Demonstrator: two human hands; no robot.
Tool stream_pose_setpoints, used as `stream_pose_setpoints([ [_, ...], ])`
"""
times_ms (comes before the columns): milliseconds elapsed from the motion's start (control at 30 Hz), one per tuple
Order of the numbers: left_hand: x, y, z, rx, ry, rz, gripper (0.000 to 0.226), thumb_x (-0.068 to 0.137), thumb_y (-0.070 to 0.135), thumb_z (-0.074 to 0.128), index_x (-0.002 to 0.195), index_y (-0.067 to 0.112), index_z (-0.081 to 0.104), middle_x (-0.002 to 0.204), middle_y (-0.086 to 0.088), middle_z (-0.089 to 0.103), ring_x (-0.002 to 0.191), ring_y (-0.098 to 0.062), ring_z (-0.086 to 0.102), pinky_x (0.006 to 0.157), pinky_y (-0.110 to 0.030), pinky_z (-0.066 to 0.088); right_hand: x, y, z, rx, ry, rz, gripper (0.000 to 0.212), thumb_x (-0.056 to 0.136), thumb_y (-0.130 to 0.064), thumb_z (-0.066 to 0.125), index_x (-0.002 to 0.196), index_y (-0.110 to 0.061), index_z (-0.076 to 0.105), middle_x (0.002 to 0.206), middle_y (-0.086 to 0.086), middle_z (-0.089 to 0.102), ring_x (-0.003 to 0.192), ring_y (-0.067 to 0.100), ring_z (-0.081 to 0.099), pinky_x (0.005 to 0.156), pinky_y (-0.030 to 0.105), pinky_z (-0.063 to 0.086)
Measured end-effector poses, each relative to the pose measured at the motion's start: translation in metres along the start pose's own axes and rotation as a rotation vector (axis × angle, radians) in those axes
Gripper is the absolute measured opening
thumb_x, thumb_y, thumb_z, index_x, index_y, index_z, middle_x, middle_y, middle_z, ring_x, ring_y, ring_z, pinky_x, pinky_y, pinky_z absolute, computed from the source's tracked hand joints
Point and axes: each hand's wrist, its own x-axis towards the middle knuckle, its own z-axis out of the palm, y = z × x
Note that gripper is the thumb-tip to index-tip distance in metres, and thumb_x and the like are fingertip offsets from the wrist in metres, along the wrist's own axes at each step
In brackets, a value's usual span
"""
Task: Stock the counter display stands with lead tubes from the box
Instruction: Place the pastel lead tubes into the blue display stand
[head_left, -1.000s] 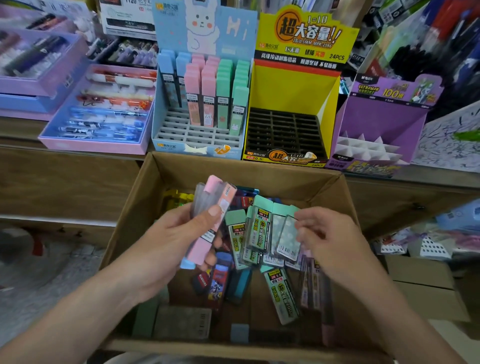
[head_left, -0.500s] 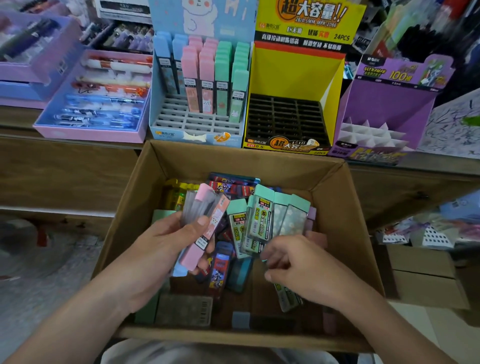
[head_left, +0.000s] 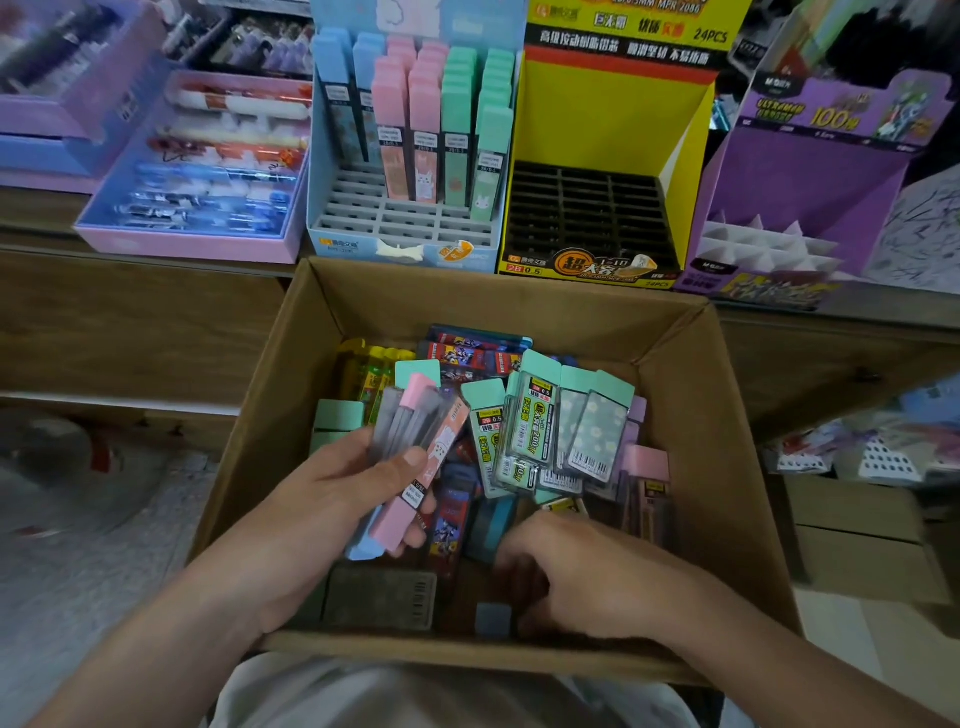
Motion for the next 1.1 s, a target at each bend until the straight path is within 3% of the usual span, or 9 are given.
stream_pose_setpoints([
  [167, 0.002, -0.003, -0.002, 0.008, -0.024, -0.009, 0.041, 0.073, 0.044, 0.076, 0.110, 0.028, 0.075, 0.089, -0.015, 0.075, 0.070, -0.023, 0.068, 0.061, -0.029, 0.058, 0.003, 0.003, 0.002, 0.030, -0.034, -0.006, 0.027, 0.087, -0.022, 0.079, 0.113, -0.027, 0.072, 0.102, -0.011, 0.066, 0.094, 0.011, 0.064, 0.079, 0.031, 0.056],
  [233, 0.002, -0.003, -0.002, -0.017, -0.028, -0.007, 0.040, 0.075, 0.041, 0.076, 0.111, 0.025, 0.074, 0.090, -0.016, 0.075, 0.069, -0.023, 0.068, 0.059, -0.028, 0.058, 0.003, 0.007, -0.002, 0.113, 0.005, -0.005, 0.022, 0.088, -0.022, 0.079, 0.109, -0.027, 0.075, 0.096, -0.013, 0.069, 0.088, 0.002, 0.065, 0.075, 0.022, 0.054],
  [333, 0.003, -0.003, -0.002, -0.044, -0.034, 0.007, 0.043, 0.075, 0.038, 0.075, 0.114, 0.019, 0.072, 0.089, -0.017, 0.074, 0.068, -0.023, 0.068, 0.059, -0.028, 0.059, 0.002, 0.014, -0.015, 0.351, 0.160, -0.010, 0.015, 0.086, -0.019, 0.081, 0.099, -0.026, 0.076, 0.090, -0.010, 0.075, 0.081, -0.002, 0.068, 0.069, 0.015, 0.051],
  [467, 0.002, 0.006, 0.000, -0.106, -0.058, 0.051, 0.041, 0.072, 0.037, 0.075, 0.109, 0.019, 0.075, 0.087, -0.020, 0.072, 0.071, -0.026, 0.070, 0.057, -0.029, 0.060, -0.006, 0.019, -0.034, 0.722, 0.316, -0.084, 0.013, 0.091, -0.019, 0.076, 0.103, -0.024, 0.074, 0.100, -0.004, 0.078, 0.088, 0.007, 0.072, 0.072, 0.023, 0.057],
  [600, 0.006, 0.021, -0.004, -0.074, -0.089, 0.132, 0.028, 0.084, 0.030, 0.070, 0.106, 0.013, 0.074, 0.088, -0.020, 0.071, 0.070, -0.028, 0.066, 0.057, -0.029, 0.057, -0.007, 0.014, -0.056, 0.892, 0.427, -0.184, 0.022, 0.088, -0.022, 0.074, 0.109, -0.018, 0.072, 0.104, 0.005, 0.079, 0.083, 0.019, 0.069, 0.068, 0.023, 0.054],
  [667, 0.011, 0.030, -0.007, -0.039, -0.093, 0.181, 0.028, 0.088, 0.029, 0.067, 0.109, 0.011, 0.072, 0.089, -0.021, 0.071, 0.070, -0.029, 0.064, 0.057, -0.029, 0.056, -0.003, 0.009, -0.065, 0.944, 0.490, -0.237, 0.020, 0.092, -0.012, 0.072, 0.111, -0.010, 0.069, 0.103, 0.011, 0.079, 0.075, 0.024, 0.065, 0.064, 0.024, 0.055],
  [767, 0.020, 0.046, -0.013, -0.016, -0.107, 0.241, 0.024, 0.088, 0.031, 0.068, 0.107, 0.017, 0.075, 0.090, -0.020, 0.073, 0.067, -0.026, 0.066, 0.056, -0.028, 0.056, 0.004, 0.000, -0.080, 1.089, 0.538, -0.330, 0.025, 0.090, 0.000, 0.070, 0.113, -0.002, 0.060, 0.105, 0.017, 0.078, 0.064, 0.018, 0.056, 0.057, 0.024, 0.050],
  [933, 0.034, 0.058, -0.025, -0.040, -0.112, 0.320, 0.038, 0.082, 0.038, 0.075, 0.115, 0.019, 0.073, 0.091, -0.019, 0.071, 0.064, -0.025, 0.065, 0.056, -0.028, 0.055, 0.011, -0.013, -0.098, 1.184, 0.573, -0.452, 0.036, 0.082, -0.008, 0.076, 0.114, -0.004, 0.060, 0.107, 0.023, 0.075, 0.064, 0.017, 0.057, 0.056, 0.025, 0.049],
  [1100, 0.042, 0.056, -0.034, -0.160, -0.055, 0.335, 0.046, 0.079, 0.033, 0.080, 0.117, 0.009, 0.070, 0.085, -0.020, 0.067, 0.060, -0.025, 0.061, 0.051, -0.028, 0.052, 0.019, -0.018, -0.103, 1.265, 0.633, -0.485, 0.040, 0.071, -0.022, 0.088, 0.108, -0.012, 0.075, 0.094, 0.021, 0.069, 0.066, 0.018, 0.062, 0.056, 0.025, 0.052],
])
